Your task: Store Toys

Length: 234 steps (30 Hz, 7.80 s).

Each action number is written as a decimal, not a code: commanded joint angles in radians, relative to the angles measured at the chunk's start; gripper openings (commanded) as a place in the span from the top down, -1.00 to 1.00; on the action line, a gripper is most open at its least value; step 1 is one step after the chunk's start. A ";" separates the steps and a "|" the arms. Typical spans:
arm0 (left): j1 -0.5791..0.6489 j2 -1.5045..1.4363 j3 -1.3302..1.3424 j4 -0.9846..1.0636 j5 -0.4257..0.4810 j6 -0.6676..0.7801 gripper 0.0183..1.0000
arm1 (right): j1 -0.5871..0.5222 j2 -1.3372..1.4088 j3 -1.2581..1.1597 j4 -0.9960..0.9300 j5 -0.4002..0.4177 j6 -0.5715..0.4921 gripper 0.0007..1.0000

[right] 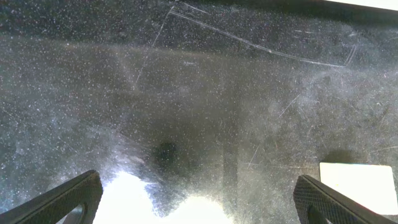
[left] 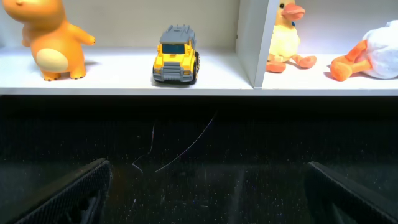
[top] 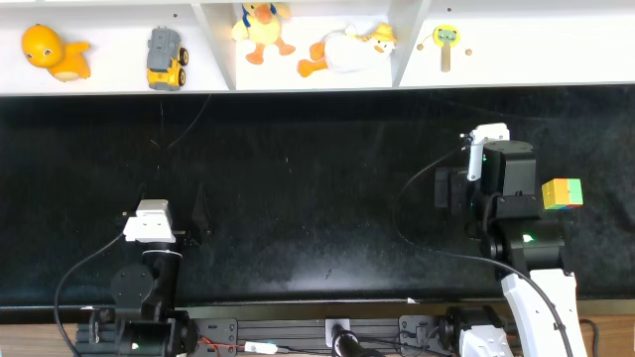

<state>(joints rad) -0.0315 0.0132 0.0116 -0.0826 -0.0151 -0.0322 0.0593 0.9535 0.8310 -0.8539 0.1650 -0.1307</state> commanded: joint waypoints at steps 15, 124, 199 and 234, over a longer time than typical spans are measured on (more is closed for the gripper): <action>-0.003 -0.010 -0.004 -0.001 0.006 -0.022 -0.99 | -0.138 -0.032 0.000 0.006 -0.090 -0.008 -0.99; -0.003 -0.010 -0.004 -0.001 0.006 -0.021 -0.99 | -0.658 0.587 0.336 0.264 -0.385 -0.345 0.03; -0.003 -0.010 -0.004 -0.001 0.006 -0.022 -0.99 | -0.109 -0.364 -0.735 1.040 -0.215 0.019 -0.99; -0.003 -0.010 -0.004 -0.001 0.006 -0.022 -0.99 | -0.119 -0.951 -0.827 0.779 -0.153 -0.027 -0.99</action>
<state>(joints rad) -0.0315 0.0128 0.0116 -0.0826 -0.0154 -0.0322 -0.0631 0.0128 0.0177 -0.0765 0.0048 -0.1574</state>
